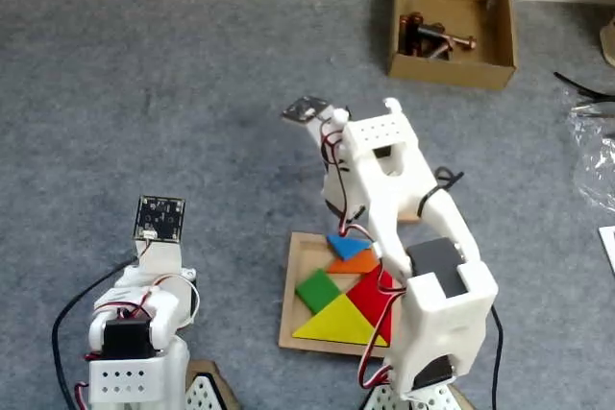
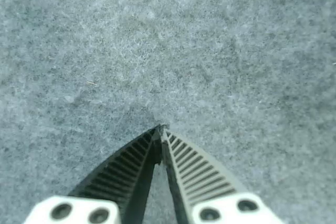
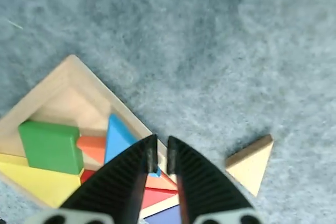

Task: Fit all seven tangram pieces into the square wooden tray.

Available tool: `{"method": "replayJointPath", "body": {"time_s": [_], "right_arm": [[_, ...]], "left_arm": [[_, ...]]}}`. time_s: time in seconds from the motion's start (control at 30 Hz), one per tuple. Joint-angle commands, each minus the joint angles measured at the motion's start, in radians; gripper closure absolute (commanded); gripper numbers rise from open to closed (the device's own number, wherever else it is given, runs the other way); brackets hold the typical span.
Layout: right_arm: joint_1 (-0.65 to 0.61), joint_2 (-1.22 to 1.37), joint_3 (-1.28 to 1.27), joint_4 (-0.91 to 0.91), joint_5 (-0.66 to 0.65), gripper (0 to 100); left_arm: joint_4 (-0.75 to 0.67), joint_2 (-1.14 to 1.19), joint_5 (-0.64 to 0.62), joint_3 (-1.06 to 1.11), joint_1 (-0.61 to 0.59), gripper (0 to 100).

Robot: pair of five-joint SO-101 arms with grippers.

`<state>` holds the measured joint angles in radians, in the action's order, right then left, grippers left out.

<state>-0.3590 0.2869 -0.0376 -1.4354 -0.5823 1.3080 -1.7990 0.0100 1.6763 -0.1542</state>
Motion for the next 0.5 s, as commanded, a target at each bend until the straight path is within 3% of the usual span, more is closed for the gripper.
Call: {"method": "replayJointPath", "body": {"time_s": [0.0, 0.47], "right_arm": [[0.012, -0.015, -0.008, 0.015, 0.006, 99.3], [0.007, -0.018, -0.088, 0.015, 0.011, 99.3]], "left_arm": [[0.005, 0.002, -0.005, 0.021, -0.01, 99], [0.005, 0.002, -0.005, 0.021, -0.01, 99]]}}
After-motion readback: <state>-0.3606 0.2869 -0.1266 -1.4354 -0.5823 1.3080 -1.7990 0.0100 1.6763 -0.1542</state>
